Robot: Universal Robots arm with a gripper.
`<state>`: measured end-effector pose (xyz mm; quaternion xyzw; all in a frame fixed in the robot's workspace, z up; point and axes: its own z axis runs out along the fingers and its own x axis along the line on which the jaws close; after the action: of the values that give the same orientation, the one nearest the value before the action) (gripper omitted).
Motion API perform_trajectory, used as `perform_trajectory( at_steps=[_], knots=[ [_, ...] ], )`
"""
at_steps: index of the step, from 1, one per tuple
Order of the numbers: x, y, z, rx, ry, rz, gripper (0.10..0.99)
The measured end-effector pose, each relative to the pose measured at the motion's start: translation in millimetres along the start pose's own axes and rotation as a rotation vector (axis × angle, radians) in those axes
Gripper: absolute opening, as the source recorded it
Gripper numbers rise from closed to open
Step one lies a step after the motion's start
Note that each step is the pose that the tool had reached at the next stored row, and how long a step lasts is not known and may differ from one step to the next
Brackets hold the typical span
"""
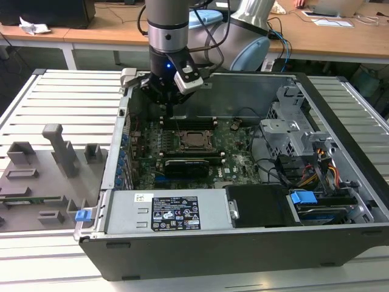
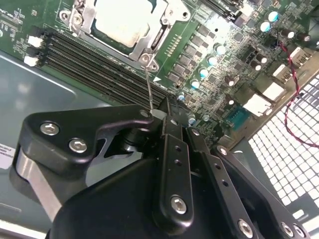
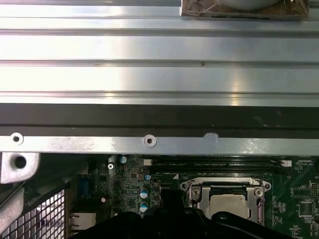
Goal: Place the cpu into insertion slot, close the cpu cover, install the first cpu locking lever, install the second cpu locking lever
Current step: 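Install the first cpu locking lever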
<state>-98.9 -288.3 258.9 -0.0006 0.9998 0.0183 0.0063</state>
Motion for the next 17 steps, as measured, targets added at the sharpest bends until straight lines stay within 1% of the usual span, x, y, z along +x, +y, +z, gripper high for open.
perform_trajectory(
  at_steps=[3, 9, 16, 17],
  knots=[
    [-3.3, 0.1, 0.2, 0.001, 0.0, 0.0, 0.106],
    [-4.9, 0.1, 0.2, 0.001, 0.0001, 0.0, 0.106],
    [-23.9, 0.6, 0.6, 0.002, 0.0, 0.0, 0.106],
    [-28.7, 0.6, 0.7, 0.002, 0.0, 0.0, 0.106]
  ],
)
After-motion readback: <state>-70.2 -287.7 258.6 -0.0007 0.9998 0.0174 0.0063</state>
